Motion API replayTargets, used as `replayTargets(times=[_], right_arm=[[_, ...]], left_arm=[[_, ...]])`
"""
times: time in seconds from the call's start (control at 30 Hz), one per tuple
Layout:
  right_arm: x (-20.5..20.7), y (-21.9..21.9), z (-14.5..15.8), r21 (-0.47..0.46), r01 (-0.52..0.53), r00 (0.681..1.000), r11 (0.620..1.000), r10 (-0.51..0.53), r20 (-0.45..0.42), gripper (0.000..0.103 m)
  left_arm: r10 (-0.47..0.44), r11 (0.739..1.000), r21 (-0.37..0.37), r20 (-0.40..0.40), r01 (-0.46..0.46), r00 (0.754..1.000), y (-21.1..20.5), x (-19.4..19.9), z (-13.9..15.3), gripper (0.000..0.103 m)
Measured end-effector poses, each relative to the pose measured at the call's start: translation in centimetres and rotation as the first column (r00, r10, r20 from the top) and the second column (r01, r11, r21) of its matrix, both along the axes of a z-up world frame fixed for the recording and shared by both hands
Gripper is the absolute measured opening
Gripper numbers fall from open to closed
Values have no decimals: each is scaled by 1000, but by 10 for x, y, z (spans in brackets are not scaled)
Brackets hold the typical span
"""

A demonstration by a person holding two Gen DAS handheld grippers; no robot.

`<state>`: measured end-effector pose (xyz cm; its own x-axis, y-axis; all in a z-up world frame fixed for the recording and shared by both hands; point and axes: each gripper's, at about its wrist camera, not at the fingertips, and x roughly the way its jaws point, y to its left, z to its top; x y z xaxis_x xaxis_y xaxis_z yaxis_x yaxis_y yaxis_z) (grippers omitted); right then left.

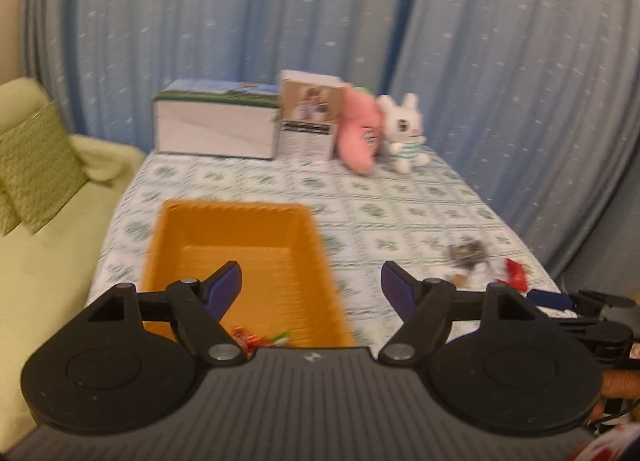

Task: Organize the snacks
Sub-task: 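Move both tools back over the remaining candies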

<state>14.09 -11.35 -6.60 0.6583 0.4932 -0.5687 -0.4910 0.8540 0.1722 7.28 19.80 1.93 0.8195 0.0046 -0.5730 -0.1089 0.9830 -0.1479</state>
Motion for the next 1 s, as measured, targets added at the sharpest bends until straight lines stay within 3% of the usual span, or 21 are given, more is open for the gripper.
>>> replayTargets(times=[0.27,0.6,1.0], right_arm=[[-3,-79,-4,4,163,986,987,-163,-26,66],[-2,-127,-7,20,268,962,963,-266,-64,66],[34,-138,-34,38,306,947,951,-300,-116,66]], left_arm=[[-133,991,11,12,133,991,-76,25,4,77],[-247,968,41,-15,248,969,-146,49,-19,82],[-294,955,22,-57,295,954,-183,100,-90,84]])
